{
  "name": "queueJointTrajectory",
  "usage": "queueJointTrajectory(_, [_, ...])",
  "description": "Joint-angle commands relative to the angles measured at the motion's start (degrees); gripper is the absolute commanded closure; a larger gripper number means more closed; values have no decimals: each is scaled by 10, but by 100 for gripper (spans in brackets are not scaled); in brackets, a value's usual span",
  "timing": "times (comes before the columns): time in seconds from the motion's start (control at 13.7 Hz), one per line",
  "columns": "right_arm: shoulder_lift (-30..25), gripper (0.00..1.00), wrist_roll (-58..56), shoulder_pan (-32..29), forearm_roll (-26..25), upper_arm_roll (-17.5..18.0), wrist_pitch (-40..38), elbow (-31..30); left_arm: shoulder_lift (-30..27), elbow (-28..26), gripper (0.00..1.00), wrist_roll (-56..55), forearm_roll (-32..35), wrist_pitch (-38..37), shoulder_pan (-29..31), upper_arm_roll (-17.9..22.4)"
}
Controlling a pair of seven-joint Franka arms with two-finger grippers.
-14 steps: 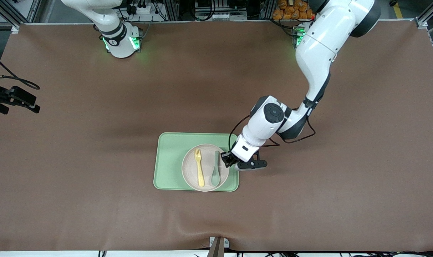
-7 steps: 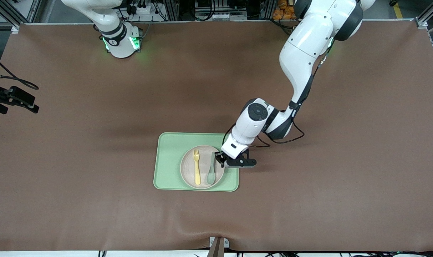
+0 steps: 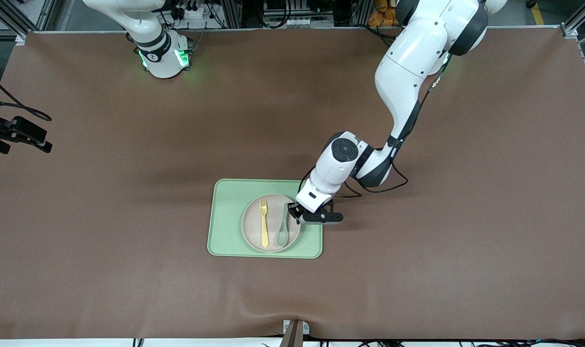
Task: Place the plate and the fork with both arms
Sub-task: 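Open the left gripper to release the plate rim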
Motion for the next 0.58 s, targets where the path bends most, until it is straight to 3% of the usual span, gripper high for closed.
queueJointTrajectory(0.0, [1,0,-6,-15,7,10,-2,-2,-2,6,0,-35,14,2,-12,9])
queueJointTrajectory(0.29, [2,0,-6,-14,8,10,-2,-2,-66,-17,0,-32,14,-37,0,18])
queueJointTrajectory(0.51, [11,0,-4,-10,8,11,1,-1,-151,-18,0,-17,15,-171,27,18])
